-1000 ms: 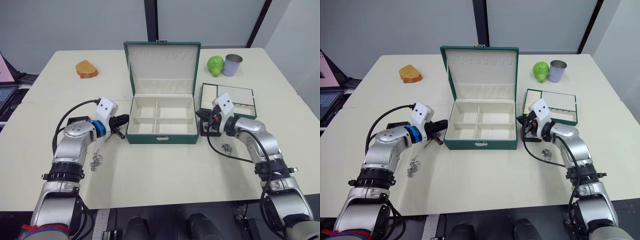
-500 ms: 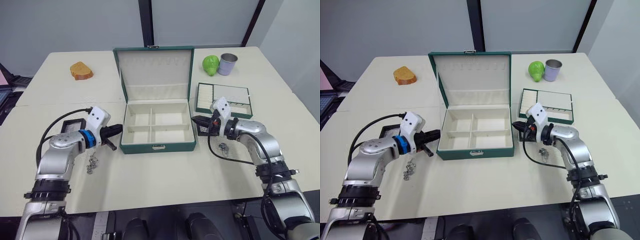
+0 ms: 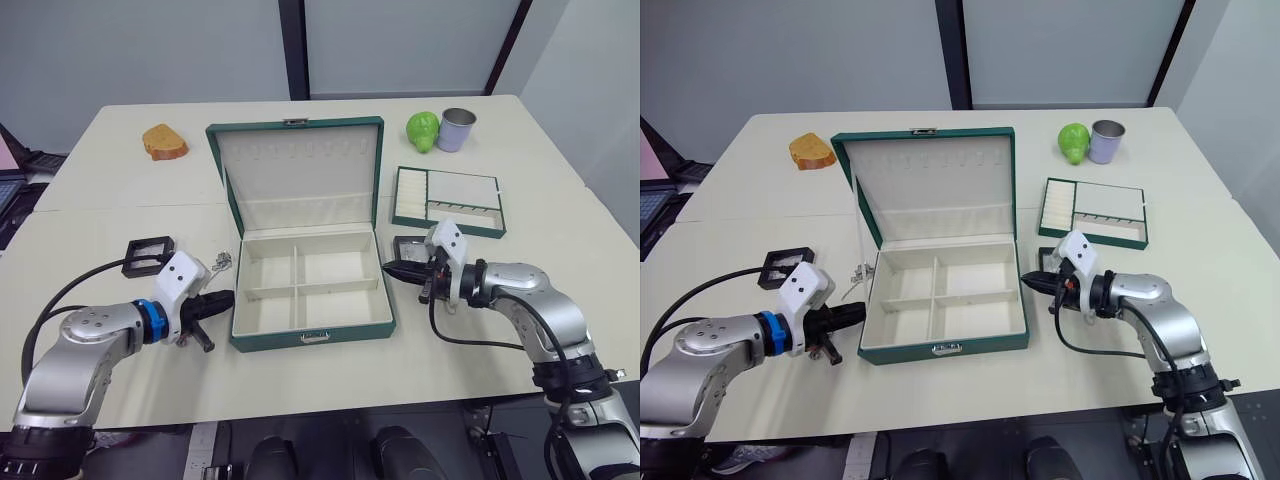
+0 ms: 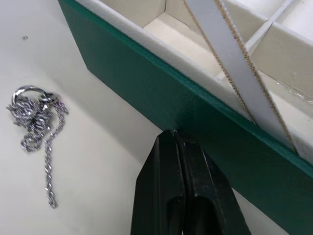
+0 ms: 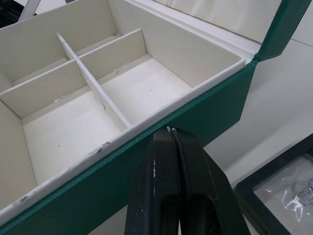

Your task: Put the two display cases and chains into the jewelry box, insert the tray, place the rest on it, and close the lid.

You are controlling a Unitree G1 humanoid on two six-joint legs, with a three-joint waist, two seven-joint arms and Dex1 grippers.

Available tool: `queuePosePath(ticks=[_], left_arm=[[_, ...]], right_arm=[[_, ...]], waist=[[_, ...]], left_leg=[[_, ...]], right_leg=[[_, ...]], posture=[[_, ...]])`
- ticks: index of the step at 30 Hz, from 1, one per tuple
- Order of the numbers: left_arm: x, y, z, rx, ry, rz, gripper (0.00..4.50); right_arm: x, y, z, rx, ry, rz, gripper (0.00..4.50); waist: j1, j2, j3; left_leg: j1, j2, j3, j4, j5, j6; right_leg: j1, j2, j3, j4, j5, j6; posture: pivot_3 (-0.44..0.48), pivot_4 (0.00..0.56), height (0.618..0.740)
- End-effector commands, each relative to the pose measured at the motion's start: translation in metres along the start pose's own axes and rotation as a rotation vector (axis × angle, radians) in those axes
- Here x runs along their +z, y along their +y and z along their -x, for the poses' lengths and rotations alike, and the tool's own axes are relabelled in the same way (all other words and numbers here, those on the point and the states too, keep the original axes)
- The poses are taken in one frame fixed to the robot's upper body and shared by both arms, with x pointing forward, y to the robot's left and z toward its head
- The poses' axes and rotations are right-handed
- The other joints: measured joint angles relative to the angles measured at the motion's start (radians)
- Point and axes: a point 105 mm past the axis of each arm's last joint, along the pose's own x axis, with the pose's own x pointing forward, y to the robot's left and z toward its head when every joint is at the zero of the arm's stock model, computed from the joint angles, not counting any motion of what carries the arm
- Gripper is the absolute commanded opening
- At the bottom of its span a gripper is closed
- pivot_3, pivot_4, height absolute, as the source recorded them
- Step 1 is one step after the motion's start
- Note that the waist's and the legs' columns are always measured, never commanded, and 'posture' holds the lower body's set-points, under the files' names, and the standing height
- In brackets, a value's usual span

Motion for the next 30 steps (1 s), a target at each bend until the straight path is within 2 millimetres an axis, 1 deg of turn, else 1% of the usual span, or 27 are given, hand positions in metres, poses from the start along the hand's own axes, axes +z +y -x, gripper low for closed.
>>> queuePosePath(ticks=[1,4,7,10,12,15,18,21,25,30], left_arm=[[0.01,-0.031,-0.006,-0.147,-0.034,-0.021,0.0],[0.009,-0.032,-0.004,-0.149,-0.026,-0.02,0.0],[0.008,-0.03,-0.003,-0.144,-0.022,-0.021,0.0],[0.006,-0.024,-0.004,-0.118,-0.019,-0.032,0.0],[0.008,-0.022,-0.006,-0.109,-0.031,-0.038,0.0],[0.011,-0.015,-0.011,-0.075,-0.048,-0.054,0.0],[0.014,-0.007,-0.017,-0.043,-0.063,-0.071,0.0],[0.017,-0.004,-0.022,-0.045,-0.07,-0.078,0.0],[0.025,-0.002,-0.029,-0.031,-0.104,-0.097,0.0],[0.032,0.008,-0.036,0.016,-0.129,-0.116,0.0]], right_arm=[[0.006,0.039,-0.013,0.192,-0.029,-0.008,0.01],[0.004,0.048,-0.01,0.232,-0.016,-0.017,0.01],[0.003,0.052,-0.008,0.243,-0.006,-0.023,0.01],[0.001,0.047,-0.009,0.208,-0.003,-0.027,0.01],[0.002,0.039,-0.01,0.165,-0.011,-0.025,0.01],[0.003,0.03,-0.011,0.12,-0.021,-0.022,0.01],[0.005,0.025,-0.013,0.098,-0.031,-0.022,0.01],[0.006,0.021,-0.016,0.077,-0.037,-0.018,0.01],[0.01,0.012,-0.017,0.038,-0.055,-0.01,0.01],[0.015,-0.001,-0.019,-0.019,-0.071,-0.004,0.01]], waist=[[0.0,0.0,0.0],[0.0,0.0,0.0],[0.001,0.0,0.0],[0.001,0.0,0.0],[0.001,0.0,0.0],[0.002,0.0,0.0],[0.004,0.0,0.0],[0.004,0.0,0.0],[0.006,0.0,0.0],[0.009,0.0,0.0]], left_leg=[[0.0,0.0,0.0,0.0,0.0,0.0],[0.0,0.0,0.0,0.0,0.0,0.0],[0.0,0.0,0.0,-0.001,0.0,0.0],[0.0,0.0,0.0,-0.001,0.0,0.0],[0.0,0.0,0.0,-0.001,0.0,0.0],[0.0,0.0,0.0,-0.001,0.0,0.0],[0.001,0.0,-0.001,0.0,0.0,0.0],[0.002,0.0,-0.001,0.0,0.0,0.0],[0.002,0.0,-0.001,0.0,0.0,0.0],[0.002,0.0,-0.001,0.001,0.0,0.0]], right_leg=[[0.0,0.0,0.0,0.0,0.0,0.0],[0.0,0.0,0.0,0.0,0.0,0.0],[0.0,0.0,0.0,-0.001,0.0,0.0],[0.0,0.0,0.0,-0.001,0.0,0.0],[0.0,0.0,0.0,-0.001,0.0,0.0],[0.001,0.0,0.0,0.0,0.0,0.0],[0.002,0.0,0.0,0.001,0.0,0.0],[0.003,0.0,0.0,0.001,0.0,0.0],[0.003,0.0,0.0,0.001,0.0,0.0],[0.003,0.0,0.0,0.001,0.0,0.0]], posture=[[0.0,0.15,0.74],[0.0,0.15,0.74],[0.0,0.15,0.74],[0.0,0.15,0.74],[0.0,0.15,0.74],[0.0,0.15,0.74],[0.0,0.15,0.74],[0.0,0.15,0.74],[0.0,0.15,0.74],[0.0,0.15,0.74]])
